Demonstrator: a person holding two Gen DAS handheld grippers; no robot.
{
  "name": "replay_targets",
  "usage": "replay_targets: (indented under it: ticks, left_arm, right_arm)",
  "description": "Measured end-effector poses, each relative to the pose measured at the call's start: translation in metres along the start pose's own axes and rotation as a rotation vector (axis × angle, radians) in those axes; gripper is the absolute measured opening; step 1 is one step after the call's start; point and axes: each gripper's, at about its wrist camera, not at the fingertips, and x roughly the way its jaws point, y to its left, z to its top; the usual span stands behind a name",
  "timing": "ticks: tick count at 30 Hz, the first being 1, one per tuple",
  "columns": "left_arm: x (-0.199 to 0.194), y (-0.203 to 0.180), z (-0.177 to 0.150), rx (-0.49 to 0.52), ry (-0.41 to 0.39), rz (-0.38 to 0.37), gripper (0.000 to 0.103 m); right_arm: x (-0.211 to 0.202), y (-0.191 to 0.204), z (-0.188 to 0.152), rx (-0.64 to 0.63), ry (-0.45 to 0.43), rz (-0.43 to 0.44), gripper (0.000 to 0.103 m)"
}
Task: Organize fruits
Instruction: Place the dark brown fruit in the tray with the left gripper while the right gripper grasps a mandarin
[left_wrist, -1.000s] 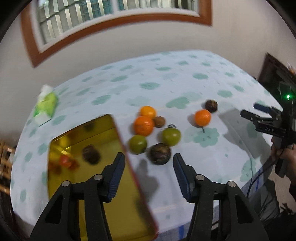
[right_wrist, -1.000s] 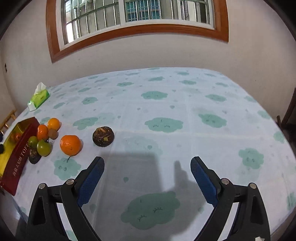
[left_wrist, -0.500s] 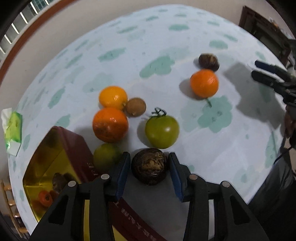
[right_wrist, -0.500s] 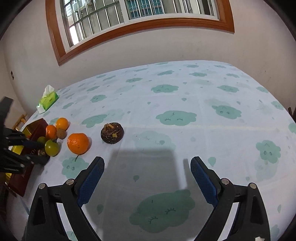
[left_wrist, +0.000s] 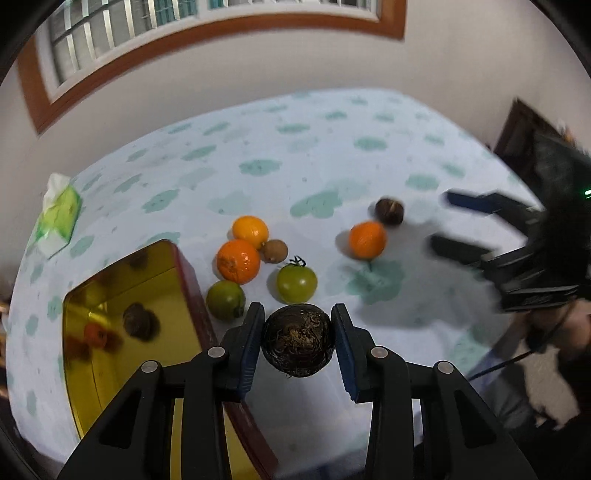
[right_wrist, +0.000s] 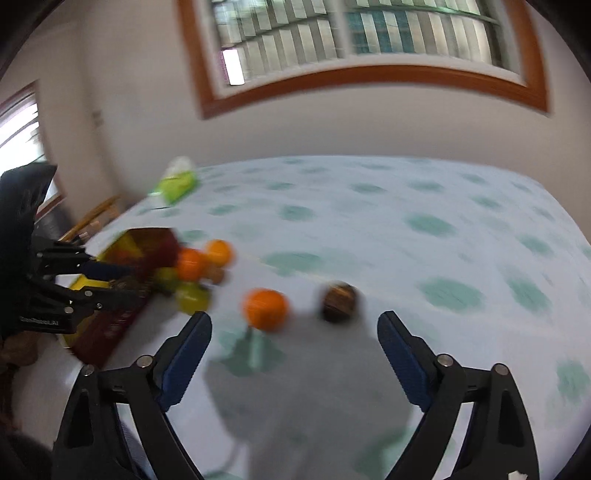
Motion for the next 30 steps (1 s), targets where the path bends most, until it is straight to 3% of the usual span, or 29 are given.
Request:
replay_targets:
  ticks: [3,10,11,12,13,18,21,30]
  left_arm:
    - [-0.023,0.004,-0.004,-0.034,-0.047,0.026,0.039]
    - [-0.054,0.035,-0.025,-0.121,-0.085,0.099,0.039]
    - [-0.056,0.039,-0.028,-0.132,-0.088,0.109,0.039]
    - [-0.058,0.049,-0.034,-0.156,-0.092,0.133,0.039]
    - [-0.06,0.056,-0.039,-0.174,-0.093,0.151,0.039]
    - [-0.047,0.11,-0.065,-0.292,-0.034,0.278,0.039]
    - [-0.035,0.134,-0.076,-0.338,-0.006,0.317,0.039]
    - [-0.004,0.151,-0.085,-0.346,0.029,0.375,0.039]
  right_arm:
    - [0.026,0.019,0.009,-0.083,0.039,0.029,0.074]
    - [0.079,0.027,0.009,-0.114,0.149,-0.004,0.067]
    - [0.088,0.027,0.007,-0.113,0.177,-0.011,0.061]
    - [0.091,0.026,0.007,-0.109,0.2,-0.017,0.042]
    - [0.096,0.024,0.006,-0.101,0.226,-0.028,0.038]
    - [0.088,0.025,-0.003,-0.082,0.23,-0.047,0.037]
    - [0.081,0.022,-0.008,-0.049,0.226,-0.042,0.037]
    - [0.083,0.024,-0.006,-0.047,0.229,-0.048,0.037]
